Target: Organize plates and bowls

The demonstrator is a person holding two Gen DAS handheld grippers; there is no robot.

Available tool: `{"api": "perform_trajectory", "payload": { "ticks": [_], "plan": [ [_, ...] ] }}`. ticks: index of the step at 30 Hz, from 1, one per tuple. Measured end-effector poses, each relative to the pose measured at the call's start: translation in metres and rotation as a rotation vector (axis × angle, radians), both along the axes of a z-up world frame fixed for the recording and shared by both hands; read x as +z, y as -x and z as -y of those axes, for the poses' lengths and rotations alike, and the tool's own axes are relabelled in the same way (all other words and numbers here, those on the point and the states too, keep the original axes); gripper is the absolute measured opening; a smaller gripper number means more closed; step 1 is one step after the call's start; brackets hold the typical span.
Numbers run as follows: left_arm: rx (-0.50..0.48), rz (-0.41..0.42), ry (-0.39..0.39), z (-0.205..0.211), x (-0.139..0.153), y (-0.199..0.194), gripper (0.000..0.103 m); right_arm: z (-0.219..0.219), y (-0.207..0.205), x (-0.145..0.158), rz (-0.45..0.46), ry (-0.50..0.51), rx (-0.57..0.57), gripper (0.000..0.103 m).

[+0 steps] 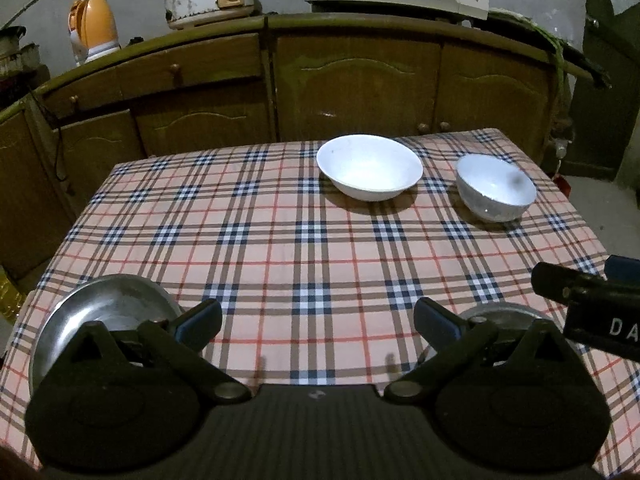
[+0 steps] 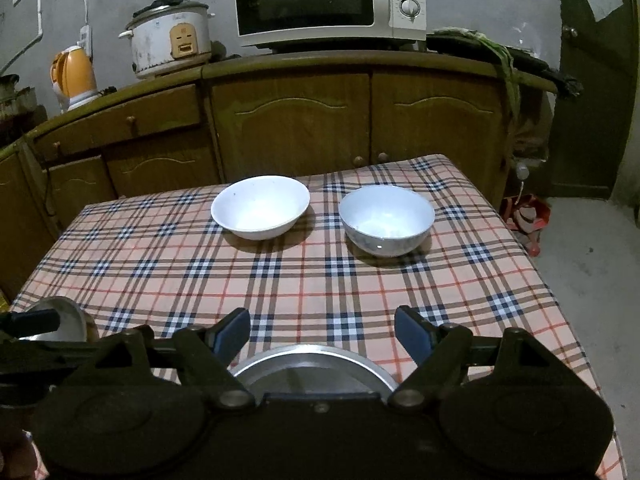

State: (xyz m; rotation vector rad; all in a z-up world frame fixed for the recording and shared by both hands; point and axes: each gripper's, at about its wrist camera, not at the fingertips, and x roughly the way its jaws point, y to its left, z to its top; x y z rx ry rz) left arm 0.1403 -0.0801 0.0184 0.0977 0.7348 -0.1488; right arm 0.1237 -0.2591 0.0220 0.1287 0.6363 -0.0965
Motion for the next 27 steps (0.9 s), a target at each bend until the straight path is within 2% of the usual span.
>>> {"api": "perform_trajectory", "payload": {
  "ticks": [10, 27],
  "plan": [
    [-0.007, -0.001, 0.028, -0.003, 0.006, -0.014, 0.103, -0.001, -0.013, 0.004, 0.006, -0.012, 0.001, 0.094],
    [-0.004, -0.007, 0.017, -0.004, 0.002, -0.037, 0.103, 0.001, -0.04, 0.0, -0.009, -0.019, 0.004, 0.094]
  ]
}}
